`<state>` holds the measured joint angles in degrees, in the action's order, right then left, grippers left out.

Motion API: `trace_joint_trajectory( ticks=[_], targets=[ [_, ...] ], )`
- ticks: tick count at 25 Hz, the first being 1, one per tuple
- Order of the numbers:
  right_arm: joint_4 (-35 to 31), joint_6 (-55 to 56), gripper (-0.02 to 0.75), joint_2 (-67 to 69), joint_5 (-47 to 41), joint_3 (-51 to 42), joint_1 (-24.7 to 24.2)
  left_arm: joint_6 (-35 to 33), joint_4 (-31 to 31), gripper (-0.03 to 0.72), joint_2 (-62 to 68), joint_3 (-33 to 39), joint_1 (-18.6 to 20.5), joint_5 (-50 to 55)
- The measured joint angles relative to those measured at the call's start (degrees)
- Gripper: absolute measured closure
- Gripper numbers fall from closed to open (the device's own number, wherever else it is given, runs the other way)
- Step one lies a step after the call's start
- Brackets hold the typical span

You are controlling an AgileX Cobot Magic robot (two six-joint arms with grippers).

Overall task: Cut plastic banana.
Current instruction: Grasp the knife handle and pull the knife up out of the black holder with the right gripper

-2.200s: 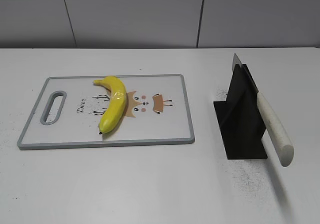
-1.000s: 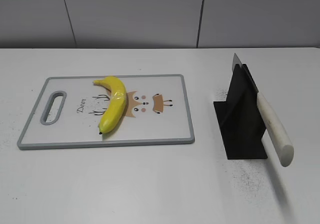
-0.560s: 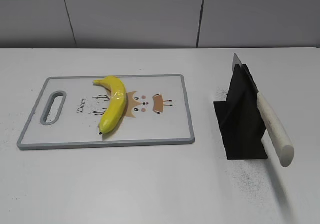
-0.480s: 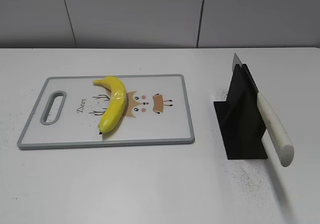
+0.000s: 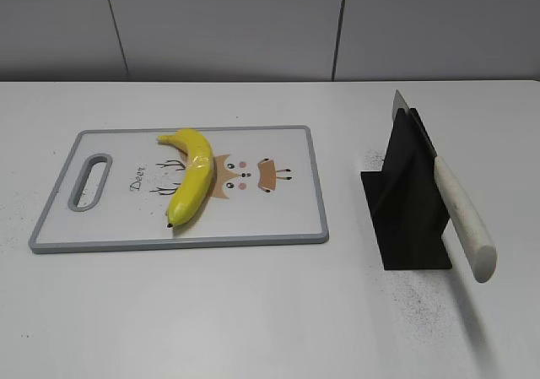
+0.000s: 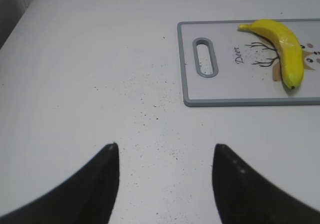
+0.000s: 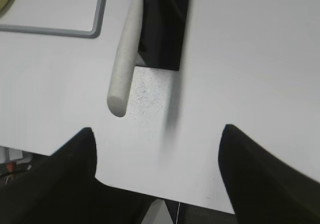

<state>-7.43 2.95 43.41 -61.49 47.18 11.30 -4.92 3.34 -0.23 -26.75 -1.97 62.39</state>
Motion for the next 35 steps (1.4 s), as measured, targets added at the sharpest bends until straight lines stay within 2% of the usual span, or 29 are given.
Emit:
trace_joint_trajectory(
  ticks=[4,7,20,35],
  targets=[
    [-0.1,1.8,0.167,6.6,0.4,0.5,5.4,0.0,0.0,0.133,0.0,0.0,0.0,0.0],
    [-0.2,3.4,0.167,12.5,0.4,1.8,6.6,0.0,0.0,0.133,0.0,0.0,0.0,0.0],
    [-2.7,6.1,0.167,33.2,1.3,9.8,6.7,0.0,0.0,0.133,0.0,0.0,0.0,0.0],
    [-2.3,6.1,0.171,48.2,5.9,10.3,6.7,0.0,-0.1,0.133,0.0,0.0,0.0,0.0]
  ],
)
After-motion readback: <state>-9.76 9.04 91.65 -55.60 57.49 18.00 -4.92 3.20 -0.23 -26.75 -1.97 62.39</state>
